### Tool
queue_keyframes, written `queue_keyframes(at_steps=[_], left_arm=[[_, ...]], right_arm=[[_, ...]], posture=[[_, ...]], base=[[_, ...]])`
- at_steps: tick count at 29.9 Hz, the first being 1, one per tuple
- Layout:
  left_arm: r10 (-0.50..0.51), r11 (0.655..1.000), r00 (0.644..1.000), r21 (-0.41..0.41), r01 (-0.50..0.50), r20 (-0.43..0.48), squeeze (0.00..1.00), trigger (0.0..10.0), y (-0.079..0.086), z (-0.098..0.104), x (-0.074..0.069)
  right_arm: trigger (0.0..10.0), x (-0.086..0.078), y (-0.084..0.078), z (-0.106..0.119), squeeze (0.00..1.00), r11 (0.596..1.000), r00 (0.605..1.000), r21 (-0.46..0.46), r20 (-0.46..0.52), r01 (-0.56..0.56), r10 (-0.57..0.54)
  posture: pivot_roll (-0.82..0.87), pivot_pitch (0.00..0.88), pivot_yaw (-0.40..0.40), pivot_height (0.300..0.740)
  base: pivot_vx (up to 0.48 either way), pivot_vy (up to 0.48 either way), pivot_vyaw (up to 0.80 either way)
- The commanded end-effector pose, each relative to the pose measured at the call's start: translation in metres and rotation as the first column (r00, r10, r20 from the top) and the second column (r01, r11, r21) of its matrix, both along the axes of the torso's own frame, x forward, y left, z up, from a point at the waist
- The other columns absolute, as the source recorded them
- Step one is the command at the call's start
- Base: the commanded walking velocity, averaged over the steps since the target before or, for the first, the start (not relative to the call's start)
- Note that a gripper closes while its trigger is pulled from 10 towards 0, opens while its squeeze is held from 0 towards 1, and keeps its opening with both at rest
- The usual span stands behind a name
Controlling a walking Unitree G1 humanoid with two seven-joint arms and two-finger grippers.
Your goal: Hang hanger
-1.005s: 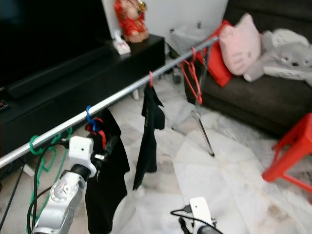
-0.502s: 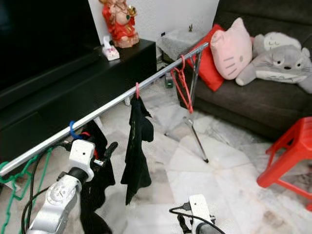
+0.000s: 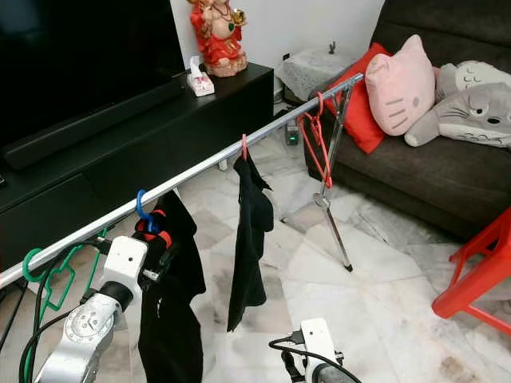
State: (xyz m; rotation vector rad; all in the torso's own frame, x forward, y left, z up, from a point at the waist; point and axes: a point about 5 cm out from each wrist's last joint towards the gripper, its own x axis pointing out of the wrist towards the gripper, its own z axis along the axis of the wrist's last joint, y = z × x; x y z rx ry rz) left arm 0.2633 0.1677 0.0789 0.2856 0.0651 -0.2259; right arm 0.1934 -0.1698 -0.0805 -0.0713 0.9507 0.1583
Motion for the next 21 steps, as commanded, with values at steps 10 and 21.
queue_keyframes(at_steps=[10,21], left_arm=[[0.020,0.994,0.999,0.112,-0.016,-0.034,0.00,10.0,0.001,-0.004,0.010],[0.013,0.992,0.997,0.125,-0.003,-0.074,0.00,1.6,-0.002,-0.013,0.014]], right_arm=[[10.0,-0.001,0.002,-0.001,0.00,1.000,1.000,0.010,0.000,0.022,-0.022],[10.0,-0.001,0.003,-0.001,0.00,1.000,1.000,0.012,0.001,0.027,-0.027]], posture=[[-0.10,0.000,0.050,0.740],[-0.11,0.000,0.053,0.740]], base=[[0.000,0.000,0.00],[0.000,0.000,0.00]])
